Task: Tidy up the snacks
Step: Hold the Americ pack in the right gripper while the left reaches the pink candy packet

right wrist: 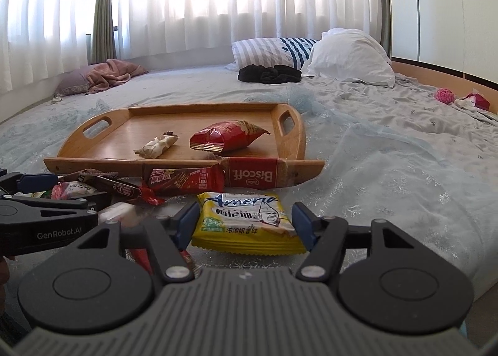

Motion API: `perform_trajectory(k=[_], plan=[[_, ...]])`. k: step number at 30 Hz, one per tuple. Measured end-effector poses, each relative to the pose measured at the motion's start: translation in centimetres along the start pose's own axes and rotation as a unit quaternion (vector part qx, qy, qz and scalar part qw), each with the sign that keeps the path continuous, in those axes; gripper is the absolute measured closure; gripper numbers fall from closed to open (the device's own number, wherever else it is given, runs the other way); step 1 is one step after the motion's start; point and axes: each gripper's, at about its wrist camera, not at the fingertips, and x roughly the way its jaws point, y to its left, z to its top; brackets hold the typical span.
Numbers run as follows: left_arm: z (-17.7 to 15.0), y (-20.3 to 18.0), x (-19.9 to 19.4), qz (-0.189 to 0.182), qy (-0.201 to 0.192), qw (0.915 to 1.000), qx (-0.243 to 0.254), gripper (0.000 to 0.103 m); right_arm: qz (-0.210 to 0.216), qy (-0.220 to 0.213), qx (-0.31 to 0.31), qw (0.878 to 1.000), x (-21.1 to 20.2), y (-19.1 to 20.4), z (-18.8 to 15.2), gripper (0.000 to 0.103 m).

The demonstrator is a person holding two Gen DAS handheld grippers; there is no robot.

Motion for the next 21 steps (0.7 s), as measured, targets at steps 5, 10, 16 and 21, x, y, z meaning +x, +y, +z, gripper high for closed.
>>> perform_trajectory(k=[5,10,16,21], plan=[[0.3,0.8,-1.4,-0.008,0.000,0.9999,-0.010,0.056,-0.001,0.005,-0.003,1.000,0.2,0.2,-0.4,0.036],[0.2,1.2,-2.3,-0.017,0.005,0.9997,-0.019,0.057,-0.003,0.005,0.001,1.000,0.3,0.2,-0.5,0.036],[0.1,1.2,-3.5,-0.029,0.008,0.9992,-0.025,0.058,-0.001,0.006,0.005,1.000,0.3,0.2,-0.5,0.036],[-0.2,0.6,-3.1,-0.025,-0.002,0.9997,-0.007,0.054,0.000,0.009,0.002,1.000,0.5,0.2,-0.7,0.036]])
